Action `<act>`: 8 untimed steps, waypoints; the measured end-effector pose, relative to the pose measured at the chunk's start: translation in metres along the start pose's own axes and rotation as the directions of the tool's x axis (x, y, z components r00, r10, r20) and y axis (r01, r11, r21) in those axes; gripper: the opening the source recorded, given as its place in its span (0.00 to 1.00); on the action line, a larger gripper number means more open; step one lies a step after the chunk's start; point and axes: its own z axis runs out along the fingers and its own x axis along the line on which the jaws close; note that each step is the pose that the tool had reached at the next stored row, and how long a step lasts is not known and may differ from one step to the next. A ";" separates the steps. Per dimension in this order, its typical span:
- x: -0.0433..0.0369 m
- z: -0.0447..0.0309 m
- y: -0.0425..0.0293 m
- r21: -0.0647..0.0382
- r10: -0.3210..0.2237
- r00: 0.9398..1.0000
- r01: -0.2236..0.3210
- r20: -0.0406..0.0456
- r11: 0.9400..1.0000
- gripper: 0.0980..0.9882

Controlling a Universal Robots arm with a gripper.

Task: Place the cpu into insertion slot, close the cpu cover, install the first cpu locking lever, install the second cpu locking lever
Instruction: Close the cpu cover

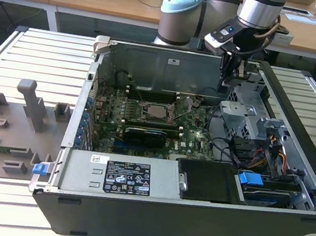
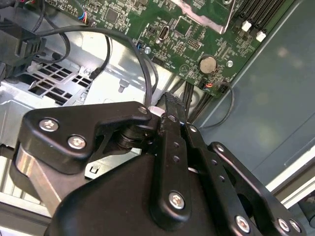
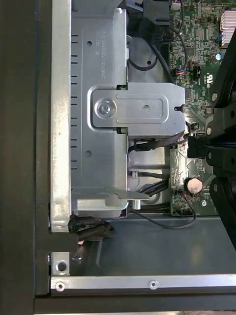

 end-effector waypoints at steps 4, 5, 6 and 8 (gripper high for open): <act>-0.0001 0.0002 -0.0049 0.000 0.000 1.000 0.000 0.000 1.000 0.01; -0.0001 0.0002 -0.0058 0.000 0.000 1.000 0.000 0.000 1.000 0.01; -0.0001 0.0005 -0.0069 0.000 0.000 1.000 0.000 0.000 1.000 0.01; 0.0000 0.0023 -0.0074 0.000 0.000 1.000 0.000 0.000 1.000 0.01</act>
